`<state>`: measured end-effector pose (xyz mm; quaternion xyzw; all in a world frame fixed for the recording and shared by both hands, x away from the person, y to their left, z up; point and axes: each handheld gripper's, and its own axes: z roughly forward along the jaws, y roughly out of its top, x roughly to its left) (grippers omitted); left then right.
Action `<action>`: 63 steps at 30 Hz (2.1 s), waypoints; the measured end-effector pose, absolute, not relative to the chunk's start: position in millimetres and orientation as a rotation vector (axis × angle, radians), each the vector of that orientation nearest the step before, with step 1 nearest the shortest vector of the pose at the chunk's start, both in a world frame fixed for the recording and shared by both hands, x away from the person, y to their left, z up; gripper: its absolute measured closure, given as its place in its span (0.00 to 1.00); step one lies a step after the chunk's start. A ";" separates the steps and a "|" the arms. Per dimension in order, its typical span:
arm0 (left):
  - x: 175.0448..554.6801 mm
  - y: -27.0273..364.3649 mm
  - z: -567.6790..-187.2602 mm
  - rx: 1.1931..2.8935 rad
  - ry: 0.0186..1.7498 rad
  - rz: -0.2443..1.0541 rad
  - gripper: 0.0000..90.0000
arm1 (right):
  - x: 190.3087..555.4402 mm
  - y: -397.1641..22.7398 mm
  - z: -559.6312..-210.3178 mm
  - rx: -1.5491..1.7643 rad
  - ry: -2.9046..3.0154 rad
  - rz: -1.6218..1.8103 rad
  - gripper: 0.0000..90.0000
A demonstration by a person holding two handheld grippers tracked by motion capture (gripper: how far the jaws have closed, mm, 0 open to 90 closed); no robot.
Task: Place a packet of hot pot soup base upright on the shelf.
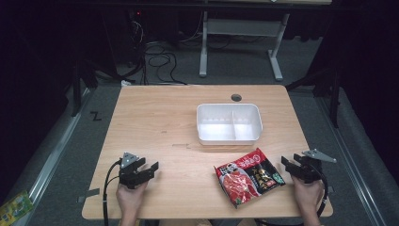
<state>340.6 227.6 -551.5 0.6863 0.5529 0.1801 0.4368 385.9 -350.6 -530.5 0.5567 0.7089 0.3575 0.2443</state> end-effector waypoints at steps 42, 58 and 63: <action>340.7 229.2 -551.5 1.698 1.383 0.441 0.41 | 361.9 -351.4 -512.5 1.476 1.962 1.139 0.52; 341.2 229.2 -551.8 1.694 1.387 0.439 0.41 | 347.7 -332.3 -505.9 1.436 2.076 1.179 0.57; 340.9 229.2 -551.6 1.696 1.387 0.441 0.41 | 351.1 -324.0 -511.6 1.447 2.119 1.172 0.58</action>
